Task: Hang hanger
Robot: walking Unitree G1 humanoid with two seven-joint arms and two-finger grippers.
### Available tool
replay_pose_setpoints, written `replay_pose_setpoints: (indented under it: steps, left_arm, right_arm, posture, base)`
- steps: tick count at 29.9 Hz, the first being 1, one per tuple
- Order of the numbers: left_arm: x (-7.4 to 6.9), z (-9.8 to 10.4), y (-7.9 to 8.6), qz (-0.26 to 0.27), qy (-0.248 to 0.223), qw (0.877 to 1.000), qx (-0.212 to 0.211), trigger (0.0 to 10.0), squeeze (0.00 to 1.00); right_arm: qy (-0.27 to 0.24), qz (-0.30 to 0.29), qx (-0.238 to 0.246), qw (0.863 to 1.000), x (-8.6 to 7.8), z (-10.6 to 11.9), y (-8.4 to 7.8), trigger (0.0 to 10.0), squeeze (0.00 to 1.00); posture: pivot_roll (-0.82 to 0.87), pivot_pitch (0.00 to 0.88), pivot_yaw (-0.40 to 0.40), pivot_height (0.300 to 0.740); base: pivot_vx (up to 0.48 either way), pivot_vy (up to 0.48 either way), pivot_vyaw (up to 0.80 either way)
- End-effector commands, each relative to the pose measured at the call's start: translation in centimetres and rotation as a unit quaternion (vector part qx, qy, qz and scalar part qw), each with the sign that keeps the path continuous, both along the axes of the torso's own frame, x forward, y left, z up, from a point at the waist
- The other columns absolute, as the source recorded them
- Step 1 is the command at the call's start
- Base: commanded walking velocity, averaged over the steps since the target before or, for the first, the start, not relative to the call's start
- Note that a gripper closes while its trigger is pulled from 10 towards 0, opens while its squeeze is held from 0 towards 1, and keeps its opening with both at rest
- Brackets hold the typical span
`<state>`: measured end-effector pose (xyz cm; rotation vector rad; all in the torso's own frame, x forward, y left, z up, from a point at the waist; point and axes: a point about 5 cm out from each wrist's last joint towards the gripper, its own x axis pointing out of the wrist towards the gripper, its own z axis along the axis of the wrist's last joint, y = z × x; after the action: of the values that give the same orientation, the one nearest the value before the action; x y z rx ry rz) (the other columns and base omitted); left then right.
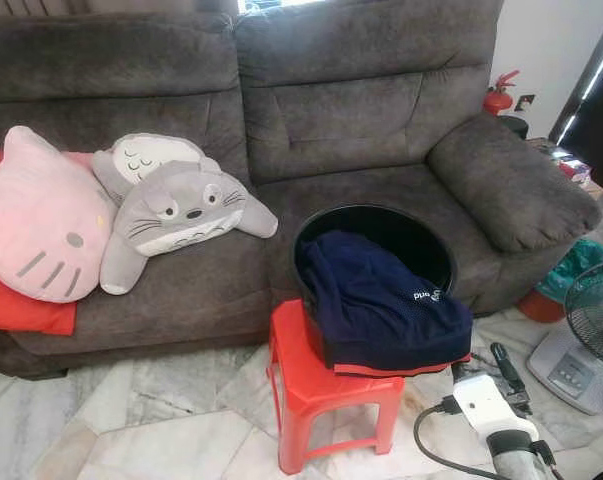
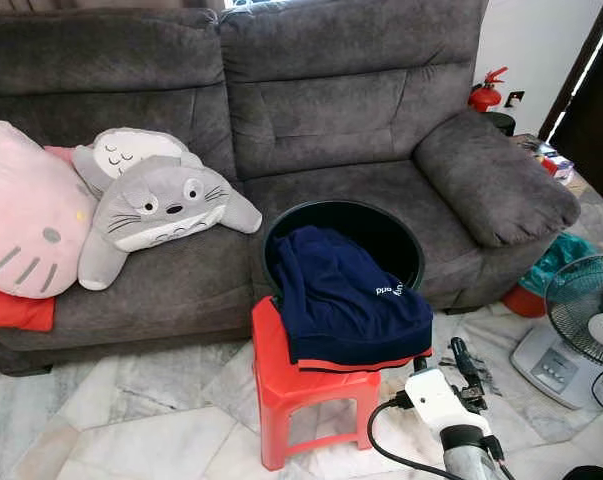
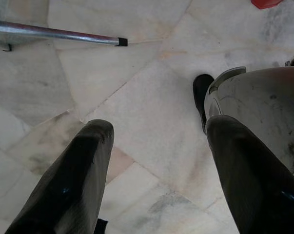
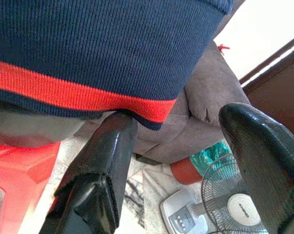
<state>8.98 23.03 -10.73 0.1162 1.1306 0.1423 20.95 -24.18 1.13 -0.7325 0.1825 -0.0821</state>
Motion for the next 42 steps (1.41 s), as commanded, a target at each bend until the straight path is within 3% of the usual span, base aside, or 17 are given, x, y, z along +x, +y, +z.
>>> replay_pose_setpoints:
  steps: [1, 15, 17, 18, 27, 32, 42]
  left_arm:
    - [-0.2, -0.1, 0.0, -0.010, 0.014, 1.000, 0.007, 10.0, 0.00]
    - [-0.5, -0.3, -0.7, -0.009, 0.016, 1.000, 0.005, 10.0, 0.00]
    - [-0.4, -0.2, -0.3, -0.006, 0.015, 1.000, 0.005, 10.0, 0.00]
    - [-0.3, -0.2, -0.3, -0.006, 0.015, 1.000, 0.005, 10.0, 0.00]
    - [-0.8, -0.1, 0.5, 0.001, 0.014, 1.000, 0.005, 10.0, 0.00]
    - [-1.0, 0.0, 0.8, 0.002, 0.014, 1.000, 0.005, 10.0, 0.00]
    - [-1.4, 0.0, 1.3, 0.003, 0.017, 1.000, 0.007, 10.0, 0.00]
  right_arm:
    - [-0.014, 0.013, 0.006, 1.000, 0.6, 0.7, 0.3, 10.0, 0.00]
    - [-0.049, 0.048, 0.008, 0.998, 1.9, 2.7, 1.2, 10.0, 0.00]
    - [-0.111, 0.096, 0.005, 0.989, 4.1, 6.0, 2.9, 10.0, 0.00]
    - [-0.119, 0.104, 0.003, 0.987, 4.4, 6.5, 3.2, 10.0, 0.00]
    - [-0.150, 0.162, 0.009, 0.975, 5.9, 8.9, 5.4, 10.0, 0.00]
    - [-0.141, 0.179, 0.014, 0.974, 6.0, 9.0, 6.1, 10.0, 0.00]
    - [-0.043, 0.280, 0.063, 0.957, 5.8, 7.1, 8.7, 10.0, 0.00]
  posture:
    - [-0.18, 0.000, 0.013, 0.740]
    - [-0.18, 0.000, 0.011, 0.740]
    - [-0.18, 0.000, 0.011, 0.740]
    - [-0.18, 0.000, 0.009, 0.740]
    - [-0.18, 0.000, 0.006, 0.740]
    - [-0.17, 0.000, 0.004, 0.740]
    - [-0.17, 0.000, 0.006, 0.740]
  base:
    - [0.000, 0.000, 0.00]
    - [0.000, 0.000, 0.00]
    - [0.000, 0.000, 0.00]
    - [0.000, 0.000, 0.00]
    - [0.000, 0.000, 0.00]
    - [0.000, 0.000, 0.00]
    - [0.000, 0.000, 0.00]
